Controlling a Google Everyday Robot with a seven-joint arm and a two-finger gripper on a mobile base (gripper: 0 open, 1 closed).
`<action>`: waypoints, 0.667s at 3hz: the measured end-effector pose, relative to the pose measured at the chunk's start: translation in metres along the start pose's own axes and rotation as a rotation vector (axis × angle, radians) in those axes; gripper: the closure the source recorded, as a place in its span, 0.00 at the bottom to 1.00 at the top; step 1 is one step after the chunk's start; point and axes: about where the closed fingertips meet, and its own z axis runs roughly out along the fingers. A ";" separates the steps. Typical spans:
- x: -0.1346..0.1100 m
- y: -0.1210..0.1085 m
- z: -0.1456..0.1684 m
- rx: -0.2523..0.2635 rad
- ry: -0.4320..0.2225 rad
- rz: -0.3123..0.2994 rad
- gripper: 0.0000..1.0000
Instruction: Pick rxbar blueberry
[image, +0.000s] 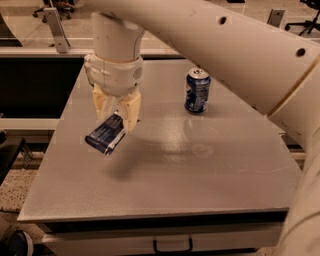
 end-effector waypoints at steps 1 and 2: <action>0.006 -0.009 -0.044 0.108 -0.032 0.038 1.00; 0.006 -0.014 -0.075 0.185 -0.047 0.049 1.00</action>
Offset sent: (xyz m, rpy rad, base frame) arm -0.0320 -0.0614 0.1000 0.0335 0.1514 -0.0314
